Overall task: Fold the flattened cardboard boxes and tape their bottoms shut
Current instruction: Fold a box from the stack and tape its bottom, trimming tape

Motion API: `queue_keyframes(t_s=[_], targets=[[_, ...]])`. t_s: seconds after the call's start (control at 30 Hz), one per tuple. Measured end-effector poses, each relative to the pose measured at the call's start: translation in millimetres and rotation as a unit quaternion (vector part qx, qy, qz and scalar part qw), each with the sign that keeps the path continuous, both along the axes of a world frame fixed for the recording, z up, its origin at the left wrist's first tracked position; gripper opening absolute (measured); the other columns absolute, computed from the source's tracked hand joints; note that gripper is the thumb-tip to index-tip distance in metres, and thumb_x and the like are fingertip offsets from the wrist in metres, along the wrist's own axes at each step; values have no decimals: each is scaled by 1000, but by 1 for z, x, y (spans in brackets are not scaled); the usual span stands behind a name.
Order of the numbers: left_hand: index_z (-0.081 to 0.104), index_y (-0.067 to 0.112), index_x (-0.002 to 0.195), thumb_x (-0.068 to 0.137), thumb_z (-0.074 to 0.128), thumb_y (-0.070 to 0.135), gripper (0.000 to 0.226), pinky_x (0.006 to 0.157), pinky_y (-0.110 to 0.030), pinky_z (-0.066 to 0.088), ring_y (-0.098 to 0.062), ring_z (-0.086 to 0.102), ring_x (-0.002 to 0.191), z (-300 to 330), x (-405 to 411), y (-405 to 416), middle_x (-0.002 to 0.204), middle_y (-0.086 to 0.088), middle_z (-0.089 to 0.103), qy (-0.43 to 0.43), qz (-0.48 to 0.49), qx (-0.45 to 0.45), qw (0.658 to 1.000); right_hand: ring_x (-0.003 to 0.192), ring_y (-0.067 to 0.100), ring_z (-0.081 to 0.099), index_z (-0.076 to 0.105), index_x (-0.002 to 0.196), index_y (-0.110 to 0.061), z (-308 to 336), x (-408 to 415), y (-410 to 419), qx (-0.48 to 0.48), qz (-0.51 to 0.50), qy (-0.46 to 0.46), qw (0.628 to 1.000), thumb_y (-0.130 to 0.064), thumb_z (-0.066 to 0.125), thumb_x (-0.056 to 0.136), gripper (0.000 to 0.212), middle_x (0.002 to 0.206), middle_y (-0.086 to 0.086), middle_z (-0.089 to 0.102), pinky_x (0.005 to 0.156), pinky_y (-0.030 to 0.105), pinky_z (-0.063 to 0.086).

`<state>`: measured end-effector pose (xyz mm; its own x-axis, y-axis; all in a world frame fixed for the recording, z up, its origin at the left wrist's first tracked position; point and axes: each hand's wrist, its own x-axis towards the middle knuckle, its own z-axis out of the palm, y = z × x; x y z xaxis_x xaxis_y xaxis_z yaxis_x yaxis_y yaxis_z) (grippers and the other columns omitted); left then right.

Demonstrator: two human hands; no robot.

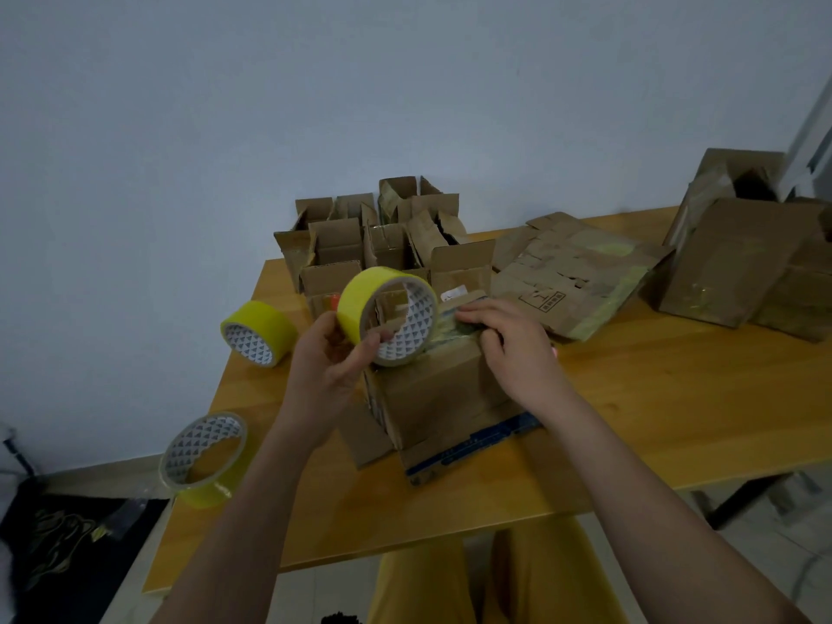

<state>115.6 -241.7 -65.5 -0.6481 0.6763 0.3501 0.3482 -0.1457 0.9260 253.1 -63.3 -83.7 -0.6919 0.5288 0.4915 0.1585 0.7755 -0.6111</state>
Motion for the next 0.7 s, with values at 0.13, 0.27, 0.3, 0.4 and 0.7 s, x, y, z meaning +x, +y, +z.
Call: queue_keyframes(t_s=[0.13, 0.27, 0.3, 0.4, 0.7], targets=[[54, 6, 98, 93, 55, 26, 20, 75, -33, 57, -25, 72, 83, 4, -6, -12, 76, -7, 71, -76, -19, 62, 995, 109, 7, 57, 74, 109, -9, -3, -2, 4, 5, -9, 17, 1000, 8, 44, 90, 39, 117, 2, 68, 102, 16, 36], [56, 5, 114, 93, 59, 21, 27, 80, -31, 56, -26, 68, 102, 1, -9, -24, 102, -8, 70, 3, -24, 13, 1000, 106, 9, 58, 74, 104, -8, -5, -6, 6, 9, -13, 32, 999, 10, 44, 87, 39, 113, 3, 69, 105, 31, 42], [57, 5, 116, 92, 62, 22, 29, 80, -26, 54, -21, 67, 104, -1, -6, -26, 107, -8, 69, 26, -21, -7, 999, 106, 9, 58, 74, 105, -9, -5, -7, 6, 11, -14, 31, 999, 9, 44, 87, 39, 113, 3, 69, 106, 38, 43], [59, 4, 113, 84, 67, 20, 33, 79, -15, 50, -5, 65, 100, -7, 3, -31, 105, 0, 68, 40, 4, -32, 999, 117, 15, 56, 70, 114, -15, 2, -6, 0, 46, -41, -36, 997, 4, 46, 88, 40, 122, -1, 65, 116, 47, 30], [58, 11, 107, 86, 66, 34, 32, 80, -32, 55, -15, 65, 99, -5, 5, -32, 102, 1, 67, 40, 9, -27, 999, 128, 2, 49, 68, 121, -22, -3, -7, -18, 34, 24, -31, 999, 1, 44, 91, 45, 132, -11, 61, 113, 41, 30]])
